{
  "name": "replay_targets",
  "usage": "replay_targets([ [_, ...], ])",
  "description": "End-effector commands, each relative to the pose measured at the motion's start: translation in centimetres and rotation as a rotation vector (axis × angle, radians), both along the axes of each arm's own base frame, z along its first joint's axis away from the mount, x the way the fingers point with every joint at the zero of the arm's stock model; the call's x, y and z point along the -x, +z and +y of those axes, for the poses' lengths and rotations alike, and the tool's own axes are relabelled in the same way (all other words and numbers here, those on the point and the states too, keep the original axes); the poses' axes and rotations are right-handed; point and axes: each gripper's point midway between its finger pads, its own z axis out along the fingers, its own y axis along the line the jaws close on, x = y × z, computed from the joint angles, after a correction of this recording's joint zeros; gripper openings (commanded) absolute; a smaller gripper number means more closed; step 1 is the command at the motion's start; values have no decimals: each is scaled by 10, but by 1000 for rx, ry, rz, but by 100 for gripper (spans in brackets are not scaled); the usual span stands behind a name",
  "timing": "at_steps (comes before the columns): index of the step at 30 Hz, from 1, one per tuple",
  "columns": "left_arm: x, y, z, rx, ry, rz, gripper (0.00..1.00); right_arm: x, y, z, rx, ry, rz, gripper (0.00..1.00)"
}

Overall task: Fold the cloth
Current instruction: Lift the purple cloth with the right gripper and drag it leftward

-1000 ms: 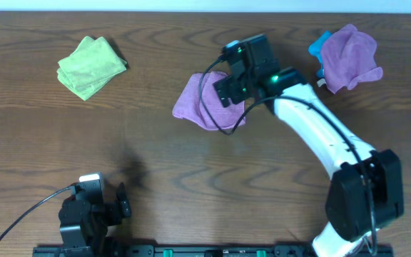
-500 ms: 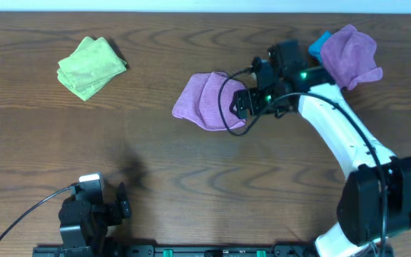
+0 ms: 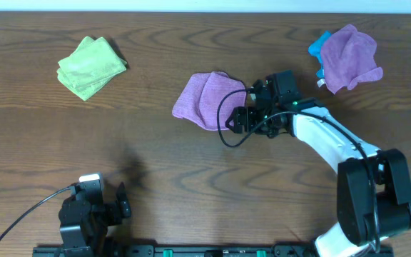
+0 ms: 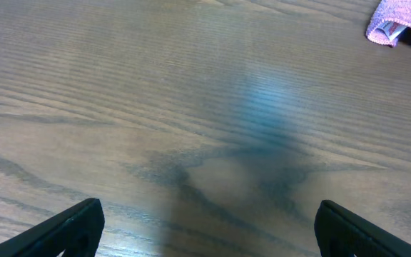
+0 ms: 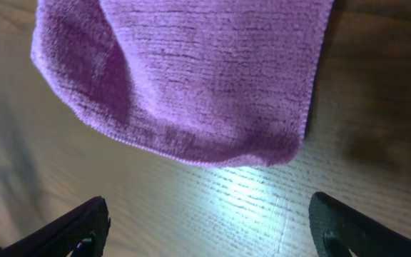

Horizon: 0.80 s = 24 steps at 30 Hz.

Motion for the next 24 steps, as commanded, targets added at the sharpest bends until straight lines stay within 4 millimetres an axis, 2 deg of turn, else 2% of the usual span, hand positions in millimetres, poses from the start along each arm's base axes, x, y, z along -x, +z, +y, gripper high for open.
replay_targets([
  [1,9,-16,4,-36,4,66,95,1,-5,-5,-6,-58,21,88],
  [9,9,-16,4,-36,4,66,95,1,-31,-5,-3,-81,68,86],
  [16,9,-16,4,-36,4,66,95,-8,-44,0,-31,-104,72,79],
  [20,9,-16,4,-36,4,66,95,-16,-49,5,-56,-117,58,70],
  [22,9,-16,4,-36,4,66,95,-20,-51,9,-79,-116,53,58],
  [24,9,-16,4,-36,4,66,96,-22,-53,10,-80,-118,48,36],
])
